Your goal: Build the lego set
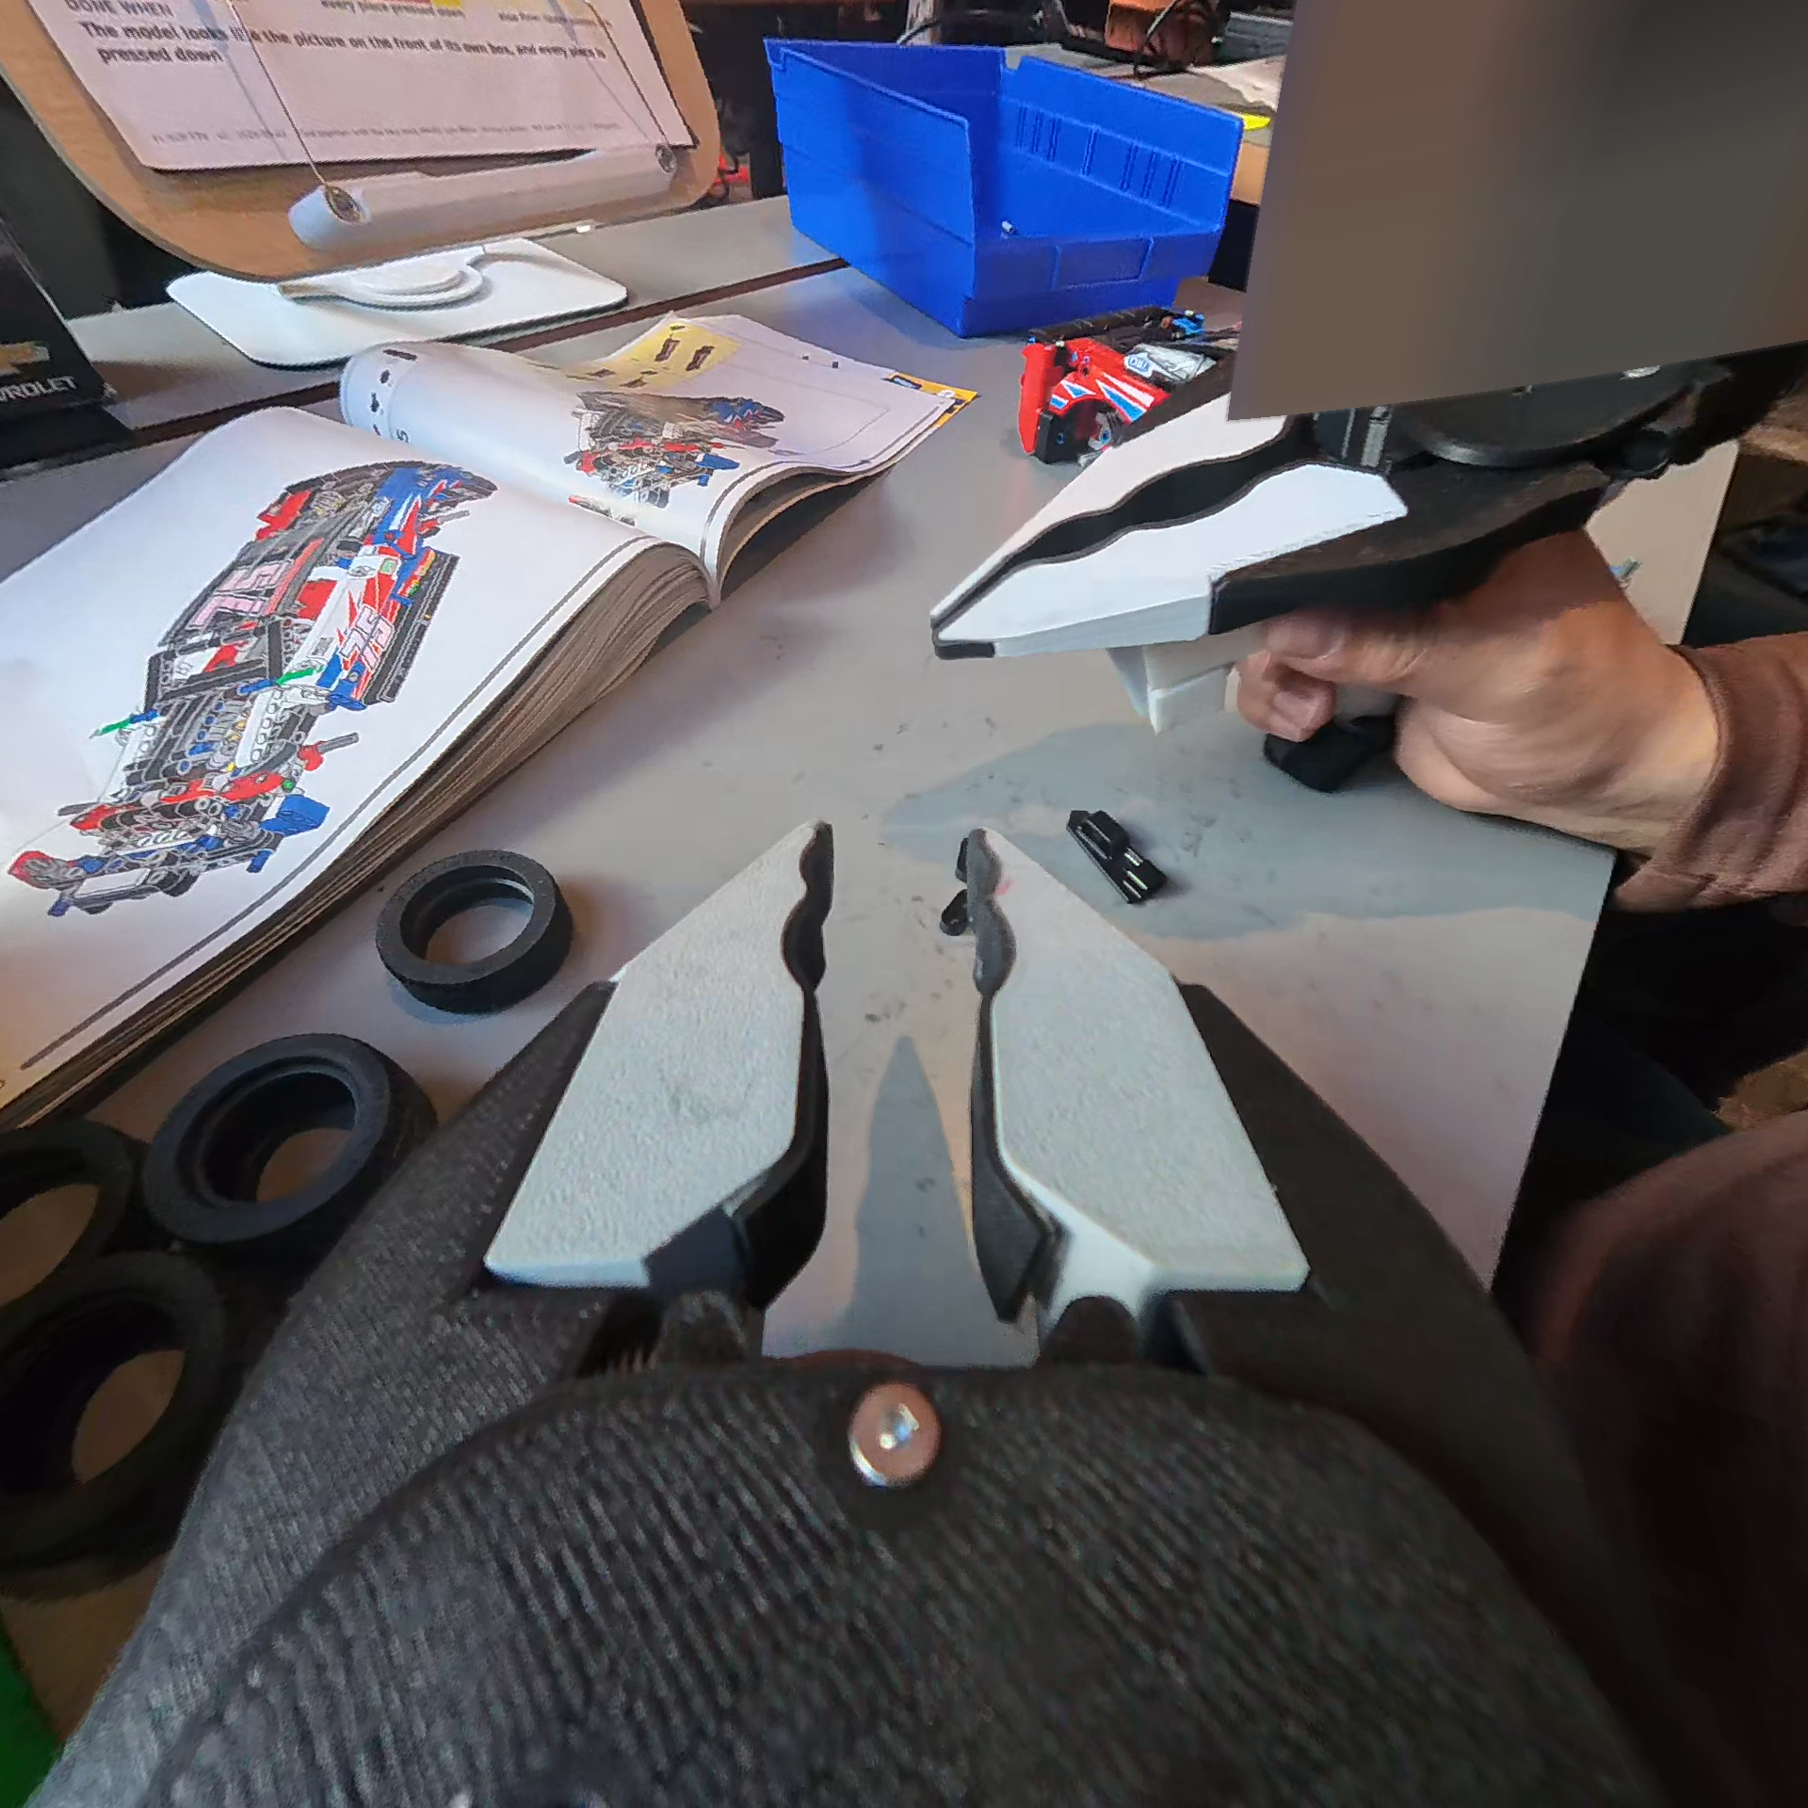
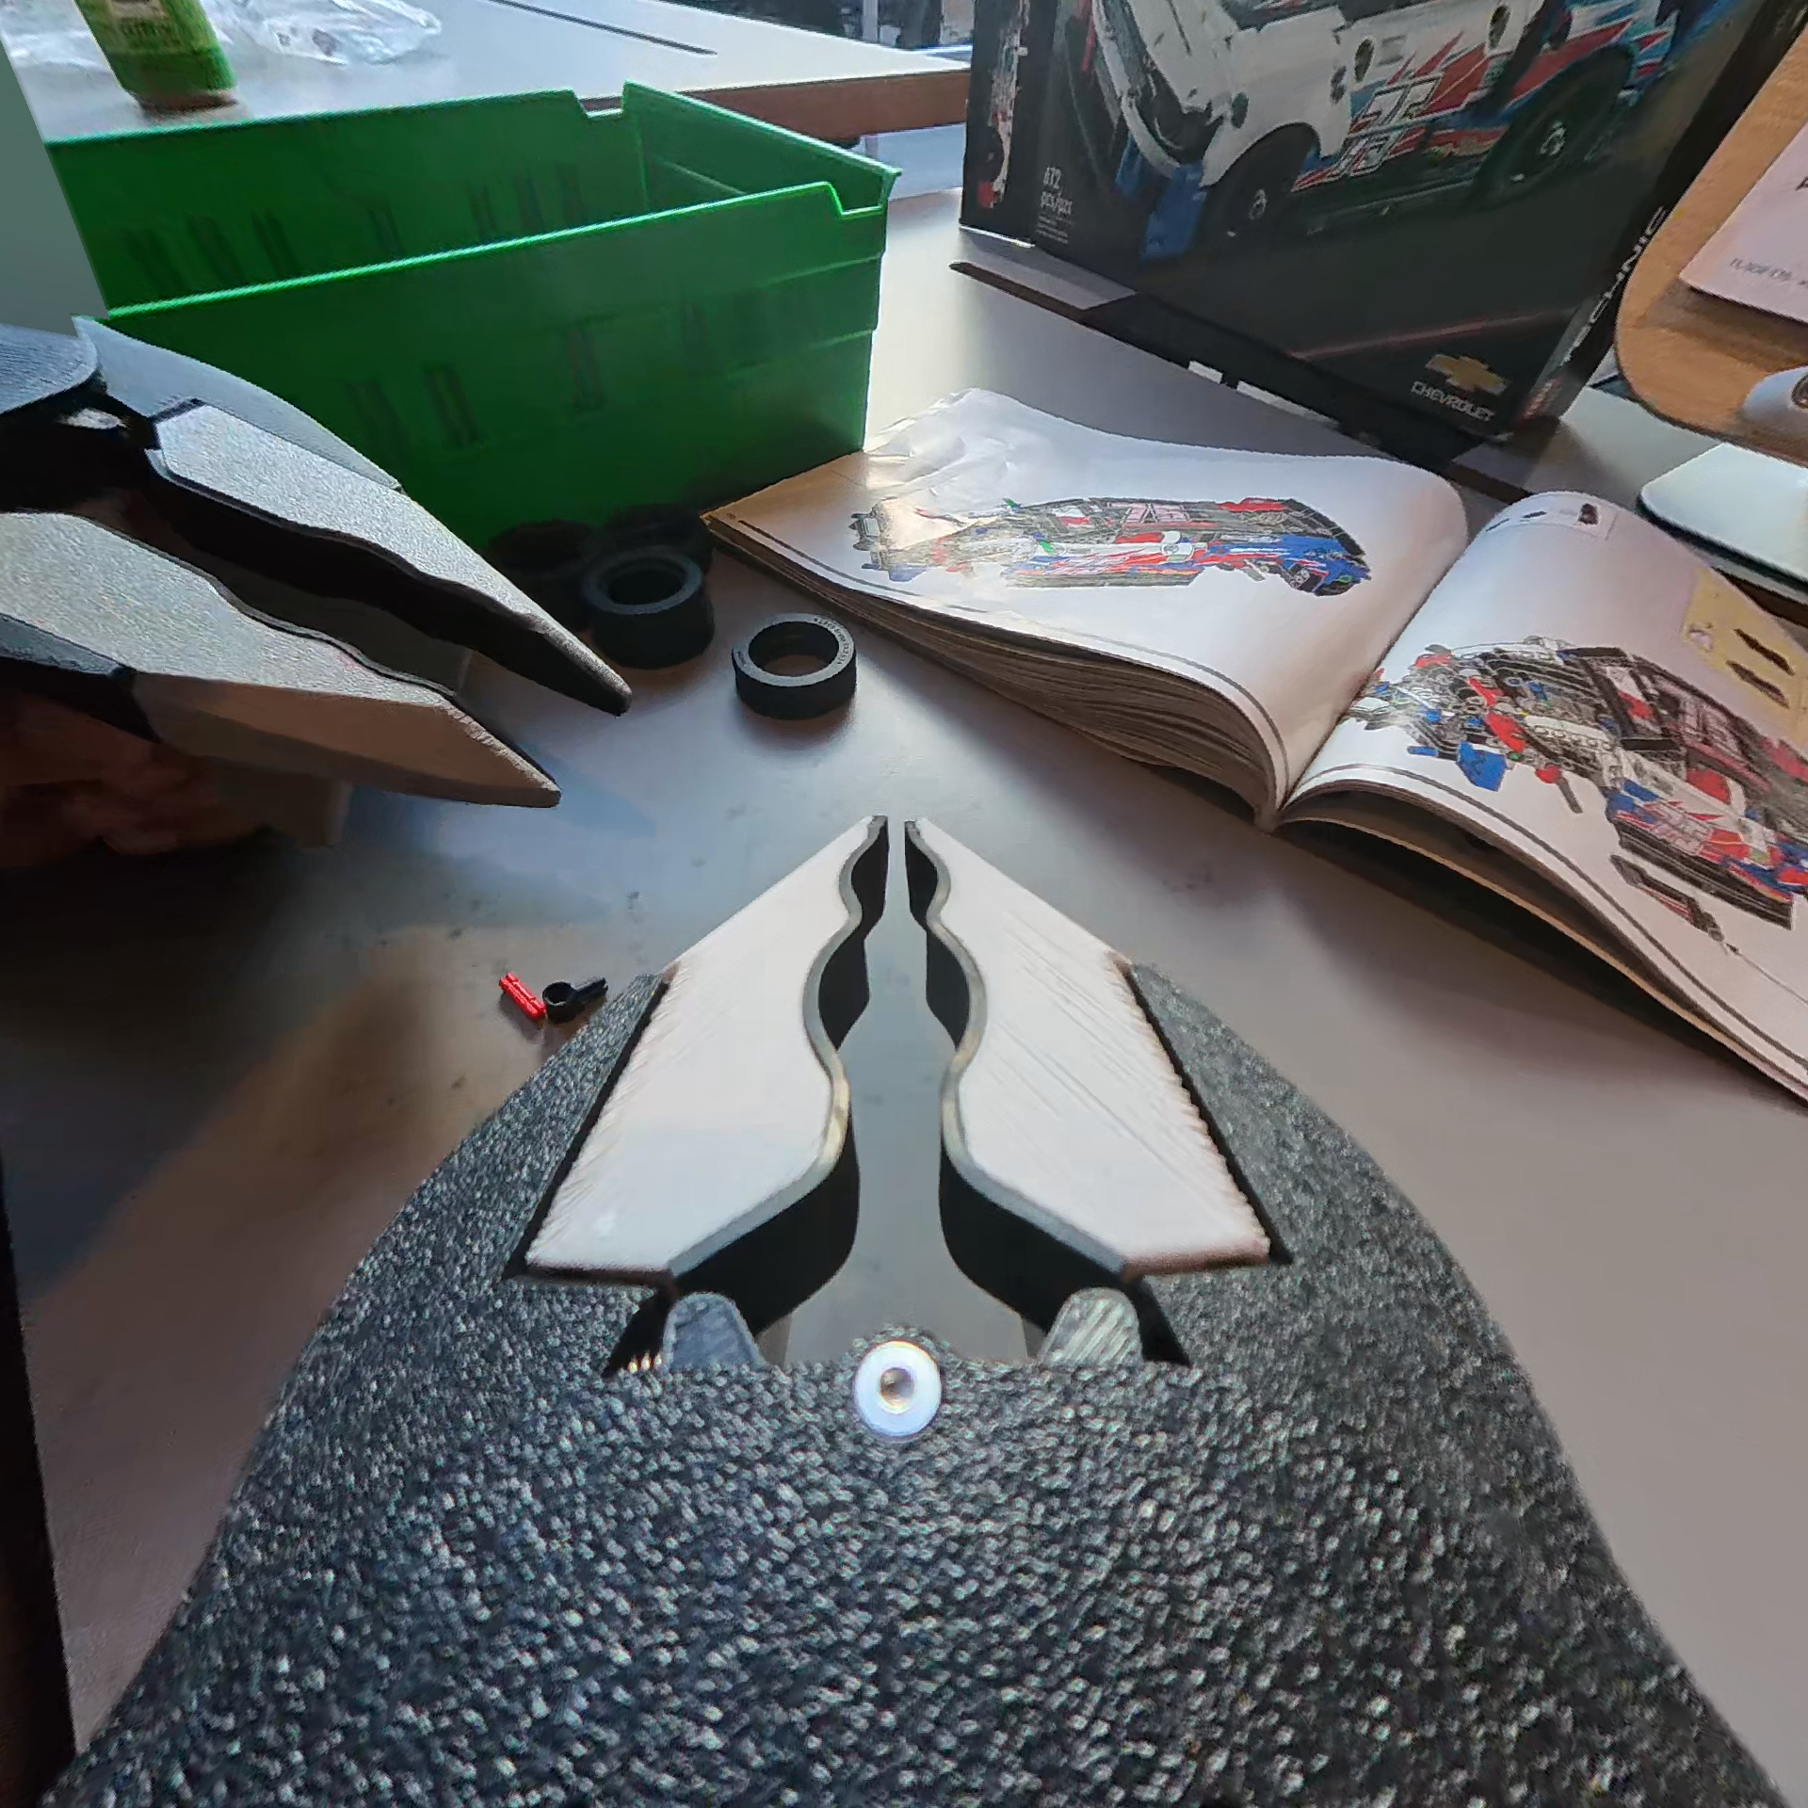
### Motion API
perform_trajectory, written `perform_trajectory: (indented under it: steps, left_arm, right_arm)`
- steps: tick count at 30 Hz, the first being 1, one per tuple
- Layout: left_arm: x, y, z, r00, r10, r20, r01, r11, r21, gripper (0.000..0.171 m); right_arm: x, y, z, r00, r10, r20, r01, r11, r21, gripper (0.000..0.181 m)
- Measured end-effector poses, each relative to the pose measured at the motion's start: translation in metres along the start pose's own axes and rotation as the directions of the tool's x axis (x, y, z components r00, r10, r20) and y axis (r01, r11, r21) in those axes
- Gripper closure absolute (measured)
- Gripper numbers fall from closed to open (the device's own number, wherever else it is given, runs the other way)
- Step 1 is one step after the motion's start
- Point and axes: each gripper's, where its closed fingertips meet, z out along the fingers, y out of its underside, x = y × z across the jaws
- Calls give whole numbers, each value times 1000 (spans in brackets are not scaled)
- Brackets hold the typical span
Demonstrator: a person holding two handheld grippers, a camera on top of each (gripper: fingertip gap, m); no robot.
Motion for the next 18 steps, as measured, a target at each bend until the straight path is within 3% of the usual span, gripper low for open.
perform_trajectory:
  steps: [13, 18]
  left_arm:
    - [1, 1, 1, 1000, 18, 4, -18, 1000, -14, 147]
    - [1, 2, 2, 1000, 17, 5, -17, 1000, -18, 146]
  right_arm:
    - [-11, 0, -5, 999, -45, 28, 45, 999, 10, 178]
    - [-28, 11, -2, 988, -69, 138, 78, 995, -60, 154]
